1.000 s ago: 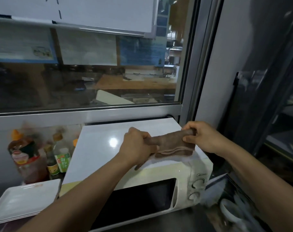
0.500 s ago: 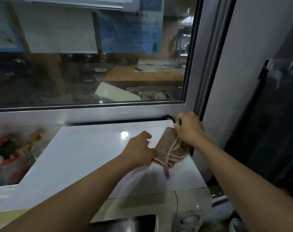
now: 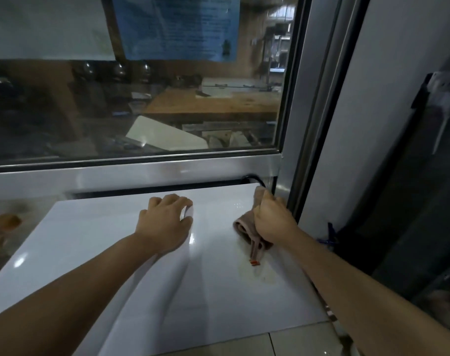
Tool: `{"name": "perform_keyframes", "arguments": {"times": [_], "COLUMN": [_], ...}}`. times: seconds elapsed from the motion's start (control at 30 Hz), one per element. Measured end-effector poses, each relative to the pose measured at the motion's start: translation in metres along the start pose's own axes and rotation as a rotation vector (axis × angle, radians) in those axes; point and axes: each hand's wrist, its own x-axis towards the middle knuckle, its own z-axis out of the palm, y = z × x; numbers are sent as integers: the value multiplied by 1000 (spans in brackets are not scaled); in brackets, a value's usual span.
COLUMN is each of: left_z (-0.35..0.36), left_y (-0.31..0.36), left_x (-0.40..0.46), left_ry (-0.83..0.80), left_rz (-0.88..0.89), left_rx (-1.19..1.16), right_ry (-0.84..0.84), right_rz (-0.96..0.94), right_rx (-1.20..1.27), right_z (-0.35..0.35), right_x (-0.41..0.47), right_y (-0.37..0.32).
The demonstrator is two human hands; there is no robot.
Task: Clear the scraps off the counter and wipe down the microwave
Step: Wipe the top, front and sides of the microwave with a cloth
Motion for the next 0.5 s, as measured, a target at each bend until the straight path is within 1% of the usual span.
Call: {"name": "perform_keyframes", "arguments": {"times": [0.17, 0.27, 0.37, 0.5], "left_z": [7, 8, 6, 5], "left_y": [-6, -7, -5, -5], "left_x": [3, 3, 1, 0], "left_ry": [26, 33, 18, 13], "left_rz": [44, 41, 32, 43], "left_rx": [29, 38, 37, 51], "right_ry": [26, 55, 26, -36], "right_rz": [-21, -8, -42, -92], "right_rx": [11, 53, 48, -11], "right_z": [3, 2, 0, 1], "right_x": [50, 61, 51, 0], "right_y": [-10, -11, -3, 15]}}
